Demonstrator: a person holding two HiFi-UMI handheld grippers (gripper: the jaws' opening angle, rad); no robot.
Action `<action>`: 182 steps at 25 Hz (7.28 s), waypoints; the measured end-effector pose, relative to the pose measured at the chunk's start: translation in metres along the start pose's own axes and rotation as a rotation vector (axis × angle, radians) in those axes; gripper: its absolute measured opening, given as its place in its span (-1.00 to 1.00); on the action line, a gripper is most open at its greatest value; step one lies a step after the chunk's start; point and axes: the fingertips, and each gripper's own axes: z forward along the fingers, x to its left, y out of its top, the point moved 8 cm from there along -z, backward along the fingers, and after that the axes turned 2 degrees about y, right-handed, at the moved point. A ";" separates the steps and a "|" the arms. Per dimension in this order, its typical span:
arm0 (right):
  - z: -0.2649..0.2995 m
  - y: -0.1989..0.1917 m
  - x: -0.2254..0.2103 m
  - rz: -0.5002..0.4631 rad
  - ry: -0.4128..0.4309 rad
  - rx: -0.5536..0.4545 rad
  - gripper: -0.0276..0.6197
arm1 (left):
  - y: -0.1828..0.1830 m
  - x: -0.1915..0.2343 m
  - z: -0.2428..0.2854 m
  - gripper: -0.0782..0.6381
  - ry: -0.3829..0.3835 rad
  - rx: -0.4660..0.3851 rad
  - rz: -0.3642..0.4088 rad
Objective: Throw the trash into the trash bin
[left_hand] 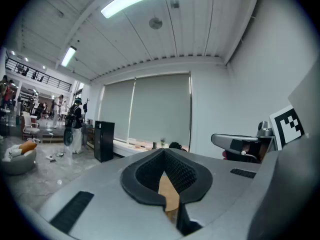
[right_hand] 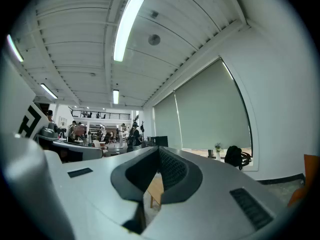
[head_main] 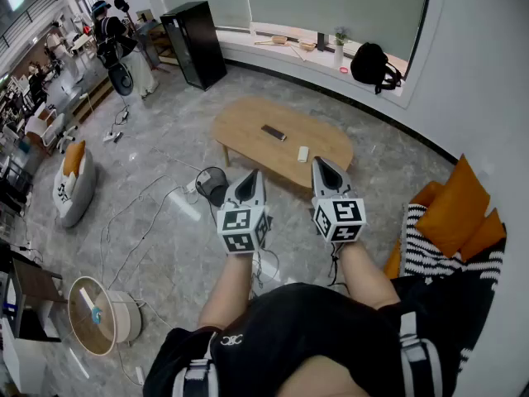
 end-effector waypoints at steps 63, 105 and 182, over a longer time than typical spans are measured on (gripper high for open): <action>0.426 -0.073 -0.212 0.036 -0.009 0.146 -0.88 | 0.013 0.145 0.455 -0.77 0.003 0.132 -0.047; 0.460 -0.431 -0.255 0.168 -0.365 0.635 -0.88 | -0.343 0.191 0.617 -0.77 -0.296 0.645 -0.152; 0.671 -0.658 0.258 0.063 0.587 0.917 -0.37 | -0.517 0.617 0.300 -0.77 0.472 0.599 -0.572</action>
